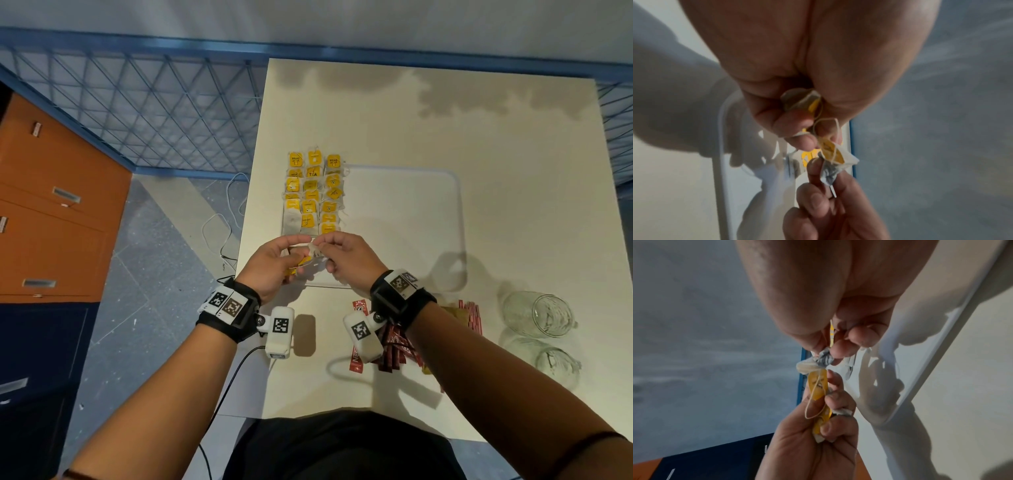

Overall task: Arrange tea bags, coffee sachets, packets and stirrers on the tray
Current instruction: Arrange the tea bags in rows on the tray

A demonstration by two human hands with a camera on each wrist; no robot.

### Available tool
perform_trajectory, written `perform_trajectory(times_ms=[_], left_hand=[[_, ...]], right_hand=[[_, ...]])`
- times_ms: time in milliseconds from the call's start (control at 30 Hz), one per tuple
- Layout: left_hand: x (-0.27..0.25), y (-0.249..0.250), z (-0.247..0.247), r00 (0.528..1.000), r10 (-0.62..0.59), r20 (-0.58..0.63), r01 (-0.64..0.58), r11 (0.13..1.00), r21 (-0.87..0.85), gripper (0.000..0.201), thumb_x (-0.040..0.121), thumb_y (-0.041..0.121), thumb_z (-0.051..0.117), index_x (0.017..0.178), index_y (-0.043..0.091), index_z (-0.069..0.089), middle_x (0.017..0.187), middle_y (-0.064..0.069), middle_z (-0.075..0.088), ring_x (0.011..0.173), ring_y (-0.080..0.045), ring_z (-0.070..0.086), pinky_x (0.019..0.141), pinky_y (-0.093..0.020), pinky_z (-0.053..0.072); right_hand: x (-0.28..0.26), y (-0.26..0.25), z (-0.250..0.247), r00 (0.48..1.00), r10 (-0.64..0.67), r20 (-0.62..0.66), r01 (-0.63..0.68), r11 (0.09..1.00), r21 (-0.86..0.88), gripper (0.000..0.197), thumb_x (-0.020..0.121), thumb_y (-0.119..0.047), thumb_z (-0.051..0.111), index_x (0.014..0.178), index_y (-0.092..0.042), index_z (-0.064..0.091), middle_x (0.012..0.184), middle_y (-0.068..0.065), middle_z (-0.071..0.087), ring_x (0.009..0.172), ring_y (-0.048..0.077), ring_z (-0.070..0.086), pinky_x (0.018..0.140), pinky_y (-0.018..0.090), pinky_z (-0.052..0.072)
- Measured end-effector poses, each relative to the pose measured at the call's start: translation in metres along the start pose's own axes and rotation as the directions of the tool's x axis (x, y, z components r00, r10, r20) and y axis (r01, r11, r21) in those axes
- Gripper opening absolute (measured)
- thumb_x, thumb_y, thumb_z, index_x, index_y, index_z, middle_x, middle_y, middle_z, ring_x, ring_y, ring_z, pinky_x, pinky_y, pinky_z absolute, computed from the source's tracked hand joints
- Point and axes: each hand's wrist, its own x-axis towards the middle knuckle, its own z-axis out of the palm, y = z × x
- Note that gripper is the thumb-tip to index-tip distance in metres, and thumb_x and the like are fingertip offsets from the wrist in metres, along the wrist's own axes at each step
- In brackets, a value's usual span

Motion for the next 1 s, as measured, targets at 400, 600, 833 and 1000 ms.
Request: perform_trajectory(times_ms=[400, 600, 833, 1000], left_hand=[[0.001, -0.001, -0.002, 0.992, -0.069, -0.104, 0.070, 0.998, -0.002, 0.009, 0.093, 0.011, 0.069, 0.102, 0.009, 0.072, 0.074, -0.005, 0.066, 0.053, -0.011, 0.051, 0.045, -0.020, 0.033], [0.002, 0.004, -0.002, 0.990, -0.027, -0.140, 0.034, 0.998, 0.048, 0.011, 0.095, 0.016, 0.068, 0.099, 0.005, 0.068, 0.072, -0.007, 0.062, 0.050, -0.010, 0.053, 0.045, -0.022, 0.034], [-0.001, 0.007, 0.001, 0.993, 0.011, -0.115, -0.006, 0.999, 0.045, 0.011, 0.096, 0.011, 0.067, 0.105, 0.007, 0.061, 0.069, -0.009, 0.062, 0.050, -0.013, 0.053, 0.043, -0.020, 0.034], [-0.004, 0.010, 0.002, 0.990, 0.084, -0.112, -0.071, 0.991, 0.113, 0.011, 0.092, -0.002, 0.066, 0.096, 0.008, 0.067, 0.067, -0.004, 0.062, 0.051, -0.011, 0.053, 0.046, -0.020, 0.037]], right_hand=[[-0.001, 0.000, -0.004, 0.994, -0.090, -0.056, 0.084, 0.991, -0.101, 0.020, 0.092, -0.027, 0.065, 0.107, -0.040, 0.063, 0.075, -0.014, 0.066, 0.067, 0.011, 0.062, 0.068, 0.035, 0.045], [-0.007, 0.002, -0.003, 0.997, -0.069, -0.035, 0.064, 0.991, -0.121, 0.016, 0.088, -0.032, 0.067, 0.101, -0.042, 0.069, 0.077, -0.017, 0.063, 0.068, 0.012, 0.062, 0.067, 0.036, 0.045], [-0.012, 0.005, -0.005, 0.998, -0.065, -0.012, 0.062, 0.979, -0.195, 0.006, 0.091, -0.024, 0.070, 0.086, -0.021, 0.068, 0.067, -0.009, 0.068, 0.065, 0.011, 0.062, 0.072, 0.040, 0.054], [-0.016, 0.003, -0.006, 0.999, -0.049, 0.013, 0.051, 0.970, -0.237, 0.012, 0.091, -0.033, 0.069, 0.082, -0.027, 0.072, 0.071, -0.012, 0.068, 0.070, 0.012, 0.063, 0.075, 0.044, 0.057]])
